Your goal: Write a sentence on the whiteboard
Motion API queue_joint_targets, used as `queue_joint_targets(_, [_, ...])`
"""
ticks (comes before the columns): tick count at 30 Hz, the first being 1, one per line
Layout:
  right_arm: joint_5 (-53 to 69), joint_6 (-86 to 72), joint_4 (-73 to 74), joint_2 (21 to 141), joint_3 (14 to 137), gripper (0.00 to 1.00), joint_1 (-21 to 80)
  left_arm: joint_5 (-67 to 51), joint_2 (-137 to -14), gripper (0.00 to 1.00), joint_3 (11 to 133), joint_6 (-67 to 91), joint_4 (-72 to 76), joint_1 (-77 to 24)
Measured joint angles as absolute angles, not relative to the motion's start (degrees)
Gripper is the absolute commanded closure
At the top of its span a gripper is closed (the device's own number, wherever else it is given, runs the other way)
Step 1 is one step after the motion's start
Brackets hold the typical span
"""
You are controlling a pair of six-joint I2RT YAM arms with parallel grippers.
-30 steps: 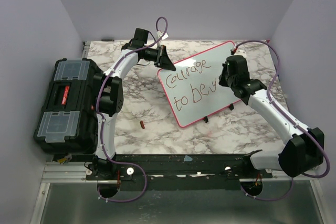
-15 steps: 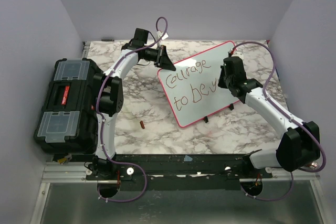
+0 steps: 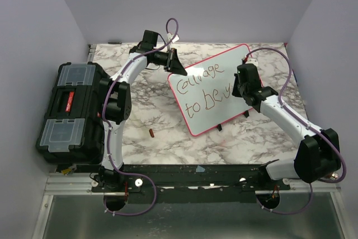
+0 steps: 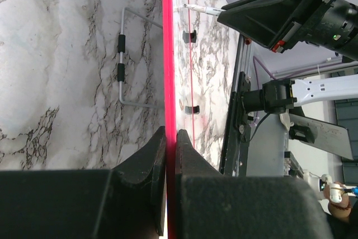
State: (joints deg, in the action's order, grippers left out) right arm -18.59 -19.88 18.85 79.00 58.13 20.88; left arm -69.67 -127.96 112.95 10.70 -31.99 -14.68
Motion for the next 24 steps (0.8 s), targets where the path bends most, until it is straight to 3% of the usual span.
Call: queue_joint_targets(24, [-21.96, -19.40, 19.55, 81.38, 60.01, 0.99, 20.86, -69.60, -127.96, 1.00, 112.77, 11.03, -32.01, -14.59])
